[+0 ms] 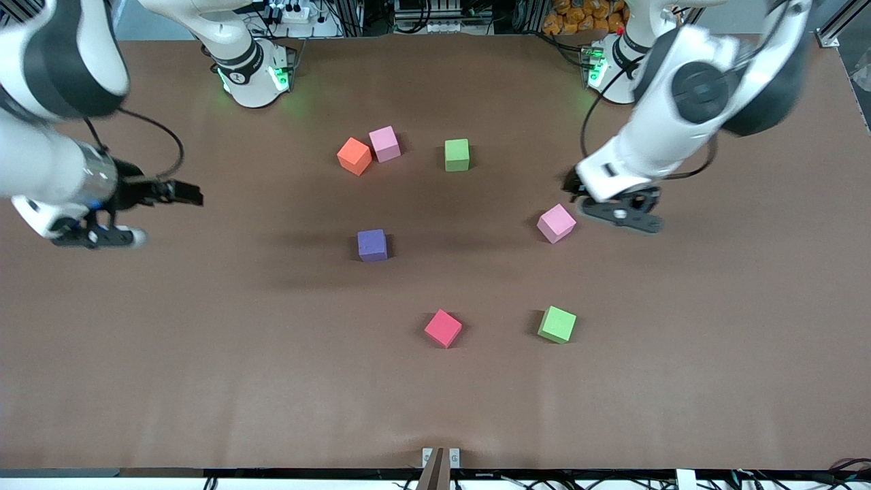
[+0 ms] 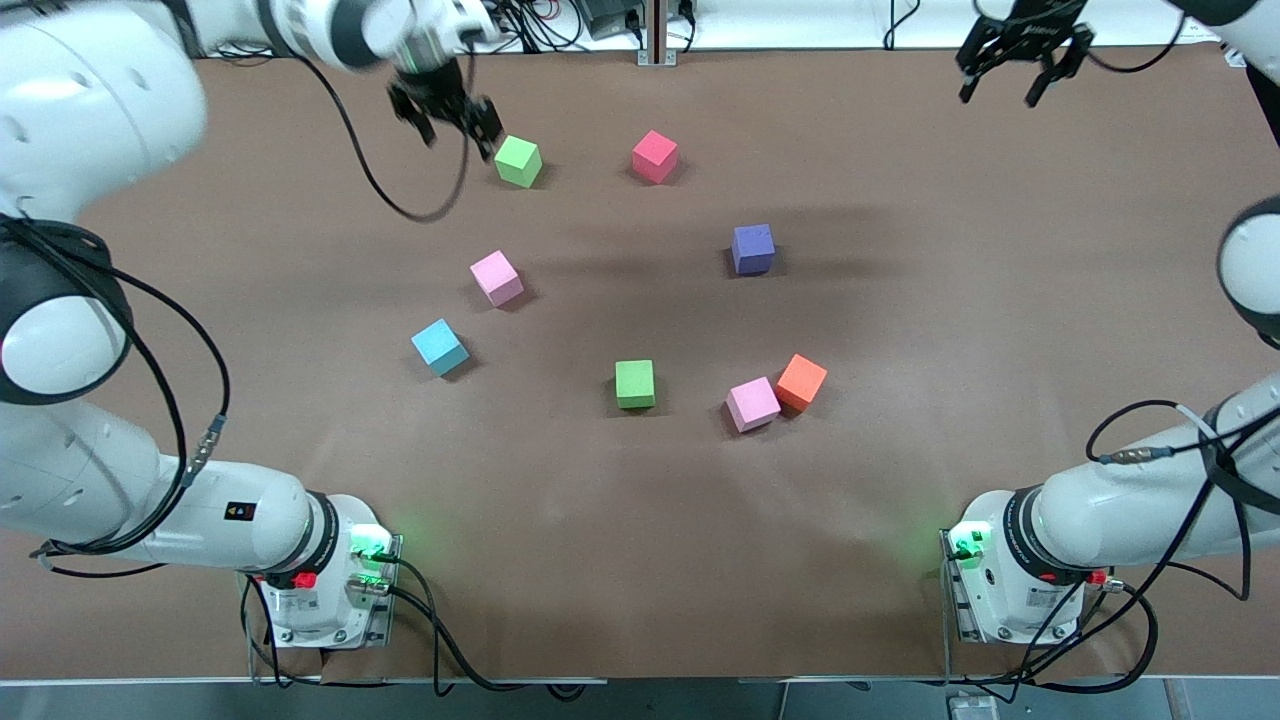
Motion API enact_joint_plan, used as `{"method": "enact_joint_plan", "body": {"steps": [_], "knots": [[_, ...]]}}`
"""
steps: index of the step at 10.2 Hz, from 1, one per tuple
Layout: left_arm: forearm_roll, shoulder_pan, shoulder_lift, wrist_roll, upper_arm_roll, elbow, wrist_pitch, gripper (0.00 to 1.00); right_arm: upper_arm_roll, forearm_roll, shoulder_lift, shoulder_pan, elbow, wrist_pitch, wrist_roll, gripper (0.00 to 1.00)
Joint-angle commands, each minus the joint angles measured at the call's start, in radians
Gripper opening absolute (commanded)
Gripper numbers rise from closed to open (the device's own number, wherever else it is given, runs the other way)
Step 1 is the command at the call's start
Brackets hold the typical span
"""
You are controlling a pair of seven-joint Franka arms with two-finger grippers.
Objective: Arrange blocks into number 1
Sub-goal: 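Move the left gripper to the pink block beside the cyan block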
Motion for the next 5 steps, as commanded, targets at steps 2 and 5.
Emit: {"method": "enact_joint_plan", "body": {"steps": [2,5], "knots": [[0.017,0.009,-0.009,0.03,-0.052,-0.206,0.218,1.0,0.003,0.019,0.215,-0.031,0.021,0.04,0.001,1.0],[0.049,0.007,0.016,0.032,-0.064,-0.32,0.386,1.0,0.004,0.023,0.303,-0.115,0.02,0.077,-0.05,1.0]]}}
